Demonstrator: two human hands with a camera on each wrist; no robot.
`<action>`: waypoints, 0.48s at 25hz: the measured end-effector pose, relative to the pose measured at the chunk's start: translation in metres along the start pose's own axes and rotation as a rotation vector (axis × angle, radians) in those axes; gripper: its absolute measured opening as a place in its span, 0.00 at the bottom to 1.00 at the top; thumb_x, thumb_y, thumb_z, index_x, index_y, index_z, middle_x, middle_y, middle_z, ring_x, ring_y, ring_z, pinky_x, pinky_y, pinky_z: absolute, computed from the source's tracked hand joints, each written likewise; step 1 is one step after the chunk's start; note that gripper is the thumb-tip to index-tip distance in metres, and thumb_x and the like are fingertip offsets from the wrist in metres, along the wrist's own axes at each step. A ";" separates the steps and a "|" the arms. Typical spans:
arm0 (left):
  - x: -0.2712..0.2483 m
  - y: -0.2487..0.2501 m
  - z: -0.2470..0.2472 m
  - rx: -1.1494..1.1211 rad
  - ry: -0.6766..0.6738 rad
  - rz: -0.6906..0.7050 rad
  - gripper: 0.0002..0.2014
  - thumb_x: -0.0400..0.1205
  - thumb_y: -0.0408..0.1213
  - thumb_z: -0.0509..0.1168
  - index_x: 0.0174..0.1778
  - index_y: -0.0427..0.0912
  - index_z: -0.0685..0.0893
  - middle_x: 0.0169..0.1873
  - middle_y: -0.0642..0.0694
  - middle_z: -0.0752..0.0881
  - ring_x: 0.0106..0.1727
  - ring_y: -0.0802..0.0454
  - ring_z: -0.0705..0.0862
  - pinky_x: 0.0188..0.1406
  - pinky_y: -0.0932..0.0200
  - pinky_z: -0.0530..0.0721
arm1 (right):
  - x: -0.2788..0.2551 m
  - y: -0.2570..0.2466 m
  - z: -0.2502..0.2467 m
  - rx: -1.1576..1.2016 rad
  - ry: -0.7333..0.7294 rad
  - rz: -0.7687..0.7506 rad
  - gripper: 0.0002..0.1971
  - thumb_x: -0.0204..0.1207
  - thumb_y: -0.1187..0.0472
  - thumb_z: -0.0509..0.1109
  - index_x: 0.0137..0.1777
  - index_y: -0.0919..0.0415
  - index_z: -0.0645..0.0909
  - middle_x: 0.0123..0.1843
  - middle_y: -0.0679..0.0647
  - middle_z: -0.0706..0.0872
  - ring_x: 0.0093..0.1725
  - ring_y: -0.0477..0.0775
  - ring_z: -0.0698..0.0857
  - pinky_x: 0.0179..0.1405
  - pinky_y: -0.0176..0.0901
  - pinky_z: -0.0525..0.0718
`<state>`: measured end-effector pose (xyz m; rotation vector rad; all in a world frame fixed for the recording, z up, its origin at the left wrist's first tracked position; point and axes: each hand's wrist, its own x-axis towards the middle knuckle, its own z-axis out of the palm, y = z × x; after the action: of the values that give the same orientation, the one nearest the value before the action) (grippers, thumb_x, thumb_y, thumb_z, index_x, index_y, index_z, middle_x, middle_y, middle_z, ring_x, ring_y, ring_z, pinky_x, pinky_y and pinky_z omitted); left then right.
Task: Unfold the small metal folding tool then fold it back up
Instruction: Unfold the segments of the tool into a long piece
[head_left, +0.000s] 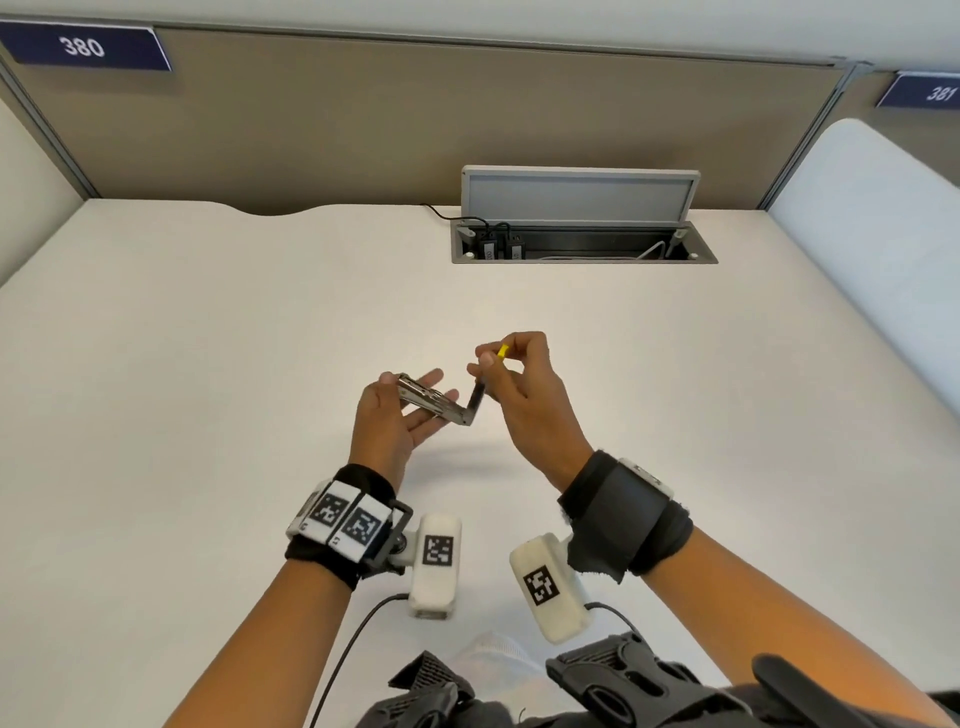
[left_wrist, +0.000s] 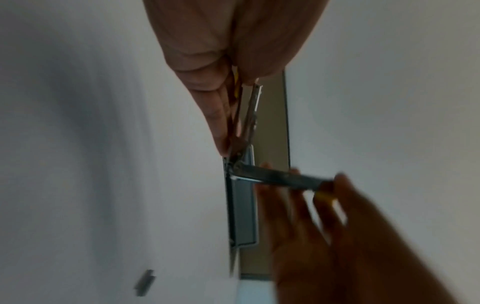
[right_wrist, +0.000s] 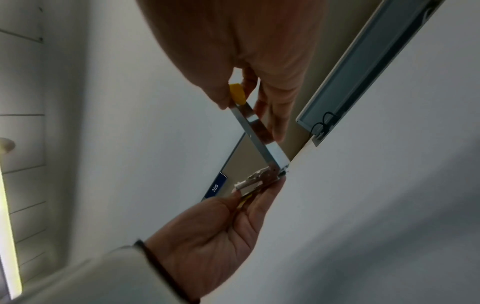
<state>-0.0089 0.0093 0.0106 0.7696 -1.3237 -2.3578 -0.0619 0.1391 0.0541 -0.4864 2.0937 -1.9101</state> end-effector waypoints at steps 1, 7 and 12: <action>0.004 0.003 -0.003 -0.084 0.014 -0.020 0.16 0.88 0.45 0.46 0.54 0.35 0.70 0.58 0.34 0.86 0.47 0.42 0.92 0.42 0.53 0.90 | -0.005 0.001 -0.003 -0.038 0.025 -0.017 0.05 0.82 0.61 0.64 0.51 0.59 0.69 0.50 0.47 0.82 0.54 0.61 0.89 0.57 0.54 0.88; 0.017 0.016 -0.012 -0.345 0.043 -0.244 0.28 0.87 0.51 0.44 0.63 0.28 0.75 0.56 0.34 0.85 0.47 0.44 0.90 0.42 0.50 0.88 | -0.024 0.009 -0.019 0.080 0.070 0.113 0.09 0.75 0.67 0.74 0.47 0.69 0.75 0.51 0.67 0.88 0.40 0.57 0.94 0.47 0.44 0.90; 0.009 0.014 0.004 -0.238 0.000 -0.244 0.19 0.86 0.47 0.52 0.56 0.35 0.79 0.52 0.40 0.89 0.54 0.40 0.88 0.45 0.43 0.89 | -0.029 0.014 -0.016 -0.022 -0.061 0.089 0.15 0.64 0.65 0.83 0.38 0.62 0.77 0.43 0.56 0.92 0.44 0.58 0.93 0.46 0.42 0.89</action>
<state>-0.0182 0.0006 0.0217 0.8991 -0.9708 -2.6420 -0.0430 0.1663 0.0409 -0.4421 2.0645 -1.8020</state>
